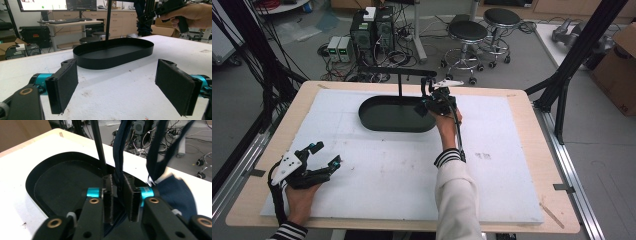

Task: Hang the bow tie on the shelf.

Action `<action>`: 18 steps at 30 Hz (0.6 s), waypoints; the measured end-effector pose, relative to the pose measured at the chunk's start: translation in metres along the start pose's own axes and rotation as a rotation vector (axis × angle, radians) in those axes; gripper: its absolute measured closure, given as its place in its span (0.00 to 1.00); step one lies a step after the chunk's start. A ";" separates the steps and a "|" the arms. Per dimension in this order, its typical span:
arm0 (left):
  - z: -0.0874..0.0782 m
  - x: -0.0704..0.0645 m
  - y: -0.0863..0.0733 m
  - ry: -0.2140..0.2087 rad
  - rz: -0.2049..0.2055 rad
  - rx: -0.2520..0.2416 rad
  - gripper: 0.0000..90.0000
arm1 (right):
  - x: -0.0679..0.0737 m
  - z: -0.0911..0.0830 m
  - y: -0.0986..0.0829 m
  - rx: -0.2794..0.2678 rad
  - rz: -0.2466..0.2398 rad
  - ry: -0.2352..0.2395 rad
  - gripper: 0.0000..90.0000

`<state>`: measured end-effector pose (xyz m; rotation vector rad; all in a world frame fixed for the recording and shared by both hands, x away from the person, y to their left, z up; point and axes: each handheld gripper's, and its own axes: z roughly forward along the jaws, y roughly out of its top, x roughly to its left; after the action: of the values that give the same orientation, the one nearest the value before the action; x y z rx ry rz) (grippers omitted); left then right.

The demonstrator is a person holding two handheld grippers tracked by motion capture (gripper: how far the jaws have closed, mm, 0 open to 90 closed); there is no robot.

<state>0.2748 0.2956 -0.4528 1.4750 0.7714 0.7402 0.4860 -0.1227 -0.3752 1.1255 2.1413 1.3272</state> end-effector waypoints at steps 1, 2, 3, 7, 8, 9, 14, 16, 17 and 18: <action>0.000 0.000 0.000 0.000 0.000 0.000 0.21 | 0.000 -0.001 0.000 0.001 0.002 0.000 0.79; 0.000 0.000 0.000 0.001 0.001 0.000 0.21 | 0.000 -0.001 0.000 0.001 0.002 0.000 0.79; 0.000 0.000 0.000 0.001 0.001 0.000 0.21 | 0.001 -0.001 0.000 0.001 0.001 0.000 0.76; 0.000 0.000 0.000 0.002 0.006 0.003 0.21 | 0.002 -0.010 0.003 -0.024 -0.002 0.008 0.49; 0.000 0.000 0.000 0.002 0.006 0.003 0.21 | 0.002 -0.010 0.003 -0.024 -0.002 0.008 0.49; 0.000 0.000 0.000 0.002 0.006 0.002 0.21 | 0.000 -0.013 0.003 -0.033 0.012 0.022 0.44; 0.000 0.000 0.000 0.002 0.007 0.003 0.21 | -0.005 -0.033 0.000 -0.075 0.042 0.145 0.31; 0.000 0.000 0.000 0.002 0.008 0.003 0.21 | -0.006 -0.042 -0.003 -0.090 0.027 0.161 0.28; 0.000 0.000 0.000 0.002 0.008 0.003 0.21 | -0.006 -0.042 -0.003 -0.090 0.027 0.161 0.28; 0.000 -0.001 0.000 0.002 0.008 0.002 0.21 | -0.007 -0.054 -0.008 -0.104 0.027 0.169 0.24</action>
<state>0.2747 0.2950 -0.4527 1.4805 0.7682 0.7469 0.4512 -0.1605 -0.3566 1.0376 2.1510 1.5777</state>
